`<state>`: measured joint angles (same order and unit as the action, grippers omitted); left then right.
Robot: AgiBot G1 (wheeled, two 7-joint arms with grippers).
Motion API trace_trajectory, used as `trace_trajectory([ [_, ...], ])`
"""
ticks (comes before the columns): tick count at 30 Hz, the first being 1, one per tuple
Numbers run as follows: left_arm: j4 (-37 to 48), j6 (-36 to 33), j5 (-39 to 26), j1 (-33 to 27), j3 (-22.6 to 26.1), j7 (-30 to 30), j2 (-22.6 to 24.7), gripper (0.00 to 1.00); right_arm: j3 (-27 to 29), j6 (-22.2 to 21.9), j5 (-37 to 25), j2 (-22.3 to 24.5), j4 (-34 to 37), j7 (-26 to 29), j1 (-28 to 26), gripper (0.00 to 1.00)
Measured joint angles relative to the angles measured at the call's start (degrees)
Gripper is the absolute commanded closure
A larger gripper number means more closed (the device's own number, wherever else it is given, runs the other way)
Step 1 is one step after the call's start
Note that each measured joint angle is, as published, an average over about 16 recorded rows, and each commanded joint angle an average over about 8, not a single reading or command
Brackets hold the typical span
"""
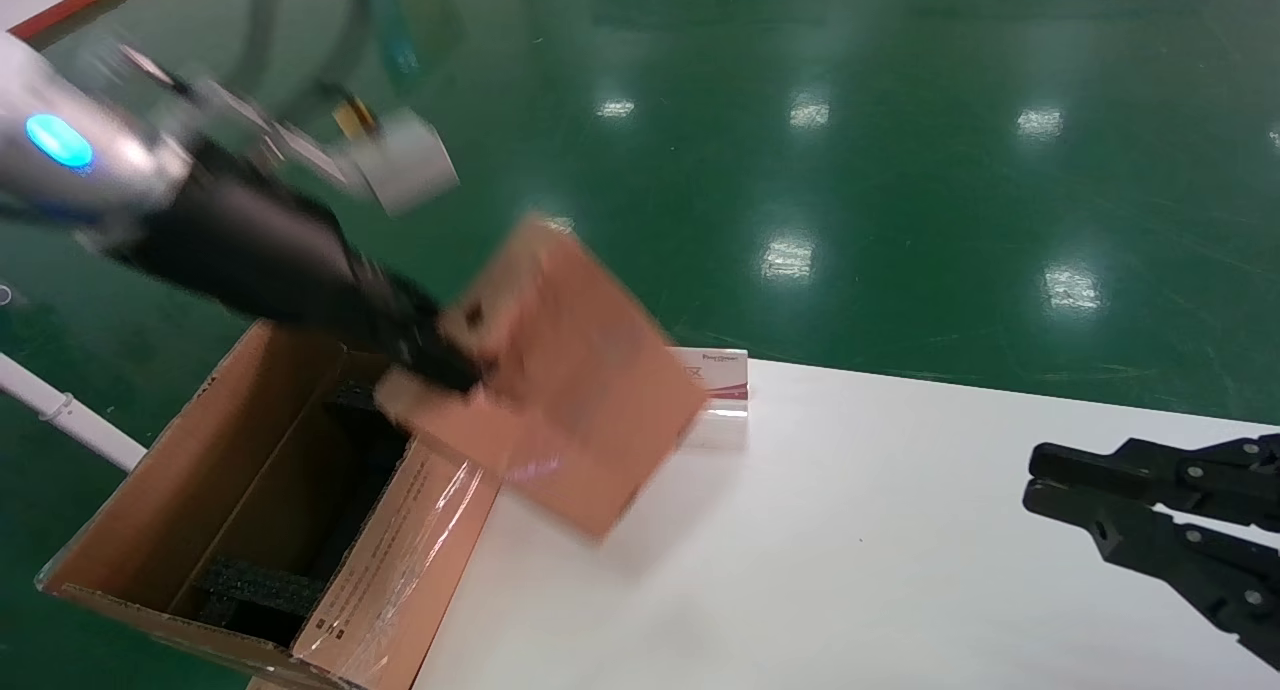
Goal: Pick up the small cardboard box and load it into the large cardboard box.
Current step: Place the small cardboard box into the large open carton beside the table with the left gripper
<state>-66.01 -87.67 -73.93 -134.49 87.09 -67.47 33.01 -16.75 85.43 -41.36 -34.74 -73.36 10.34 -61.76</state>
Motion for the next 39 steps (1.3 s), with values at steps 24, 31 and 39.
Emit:
trace_trajectory([
  [24, 25.36, -3.83, -13.44, -16.09, 13.43, 17.02, 2.70, 1.00, -0.08, -0.03, 0.05, 0.03, 0.00, -0.04, -0.02, 0.00],
  [31, 30.78, -3.31, -13.07, -13.45, 21.32, 18.45, 4.24, 1.00, -0.10, -0.04, 0.07, 0.04, 0.00, -0.05, -0.02, 0.00],
  [39, 35.82, -1.77, -11.55, -8.64, 25.70, 17.29, 5.41, 1.00, -0.13, -0.05, 0.09, 0.05, 0.00, -0.06, -0.03, 0.00],
])
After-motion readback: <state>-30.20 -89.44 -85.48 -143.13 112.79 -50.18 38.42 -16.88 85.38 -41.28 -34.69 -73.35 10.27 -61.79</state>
